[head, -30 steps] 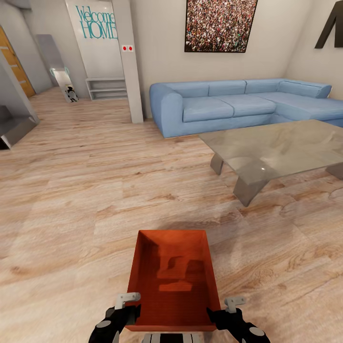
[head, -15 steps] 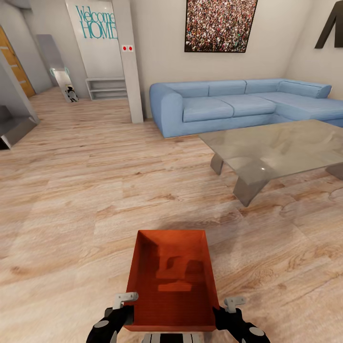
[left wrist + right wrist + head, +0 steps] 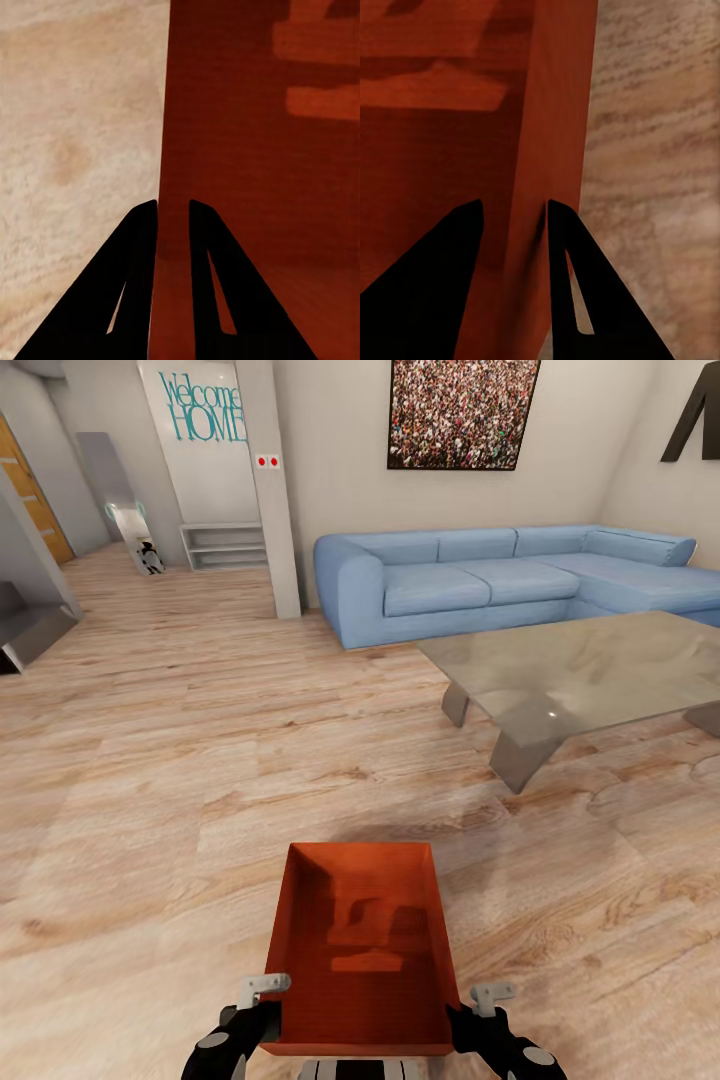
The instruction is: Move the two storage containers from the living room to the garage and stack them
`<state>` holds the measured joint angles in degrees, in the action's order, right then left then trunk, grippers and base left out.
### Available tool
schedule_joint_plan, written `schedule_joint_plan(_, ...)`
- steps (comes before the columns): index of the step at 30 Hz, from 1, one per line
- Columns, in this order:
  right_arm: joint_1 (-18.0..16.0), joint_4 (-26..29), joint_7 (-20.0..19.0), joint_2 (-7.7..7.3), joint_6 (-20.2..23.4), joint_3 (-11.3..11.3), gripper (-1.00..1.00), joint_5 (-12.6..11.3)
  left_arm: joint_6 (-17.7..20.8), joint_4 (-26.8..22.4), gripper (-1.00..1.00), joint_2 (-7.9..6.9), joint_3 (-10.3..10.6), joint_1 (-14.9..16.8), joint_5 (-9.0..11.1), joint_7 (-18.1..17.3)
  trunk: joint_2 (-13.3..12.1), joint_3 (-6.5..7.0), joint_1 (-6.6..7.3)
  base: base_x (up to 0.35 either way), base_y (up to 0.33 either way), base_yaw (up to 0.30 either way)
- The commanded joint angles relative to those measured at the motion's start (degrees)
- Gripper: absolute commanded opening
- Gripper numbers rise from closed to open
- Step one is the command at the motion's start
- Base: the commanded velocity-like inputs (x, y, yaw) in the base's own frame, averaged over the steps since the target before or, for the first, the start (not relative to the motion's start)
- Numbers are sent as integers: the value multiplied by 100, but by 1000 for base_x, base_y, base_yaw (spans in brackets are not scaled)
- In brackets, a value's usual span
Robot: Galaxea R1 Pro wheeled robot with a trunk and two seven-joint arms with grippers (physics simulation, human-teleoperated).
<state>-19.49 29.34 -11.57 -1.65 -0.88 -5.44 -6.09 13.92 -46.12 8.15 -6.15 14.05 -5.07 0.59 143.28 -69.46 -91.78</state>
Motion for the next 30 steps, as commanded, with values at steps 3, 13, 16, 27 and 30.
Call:
schedule_joint_plan(3,-3,-7,20,-11,-4,-27,-100,-51,32,-10,-100,9,-36,1,-134,12,2,-5,1,0,0,0)
schedule_joint_plan(13,-3,-7,-38,-11,1,-27,-100,-59,32,-2,-100,18,-33,-1,-134,12,2,-5,1,0,0,0)
schedule_joint_plan(16,-3,-7,-38,-11,1,-27,-100,-59,32,-2,-100,14,-33,0,-134,12,2,-5,1,0,0,0)
schedule_joint_plan(27,-3,-7,-39,-11,1,-27,-100,-59,49,-11,-100,13,-35,1,-134,54,-124,138,77,0,0,0)
schedule_joint_plan(30,-3,-7,-34,-11,1,-27,-100,-53,49,-11,-100,18,-36,4,-134,63,-244,191,143,0,0,0)
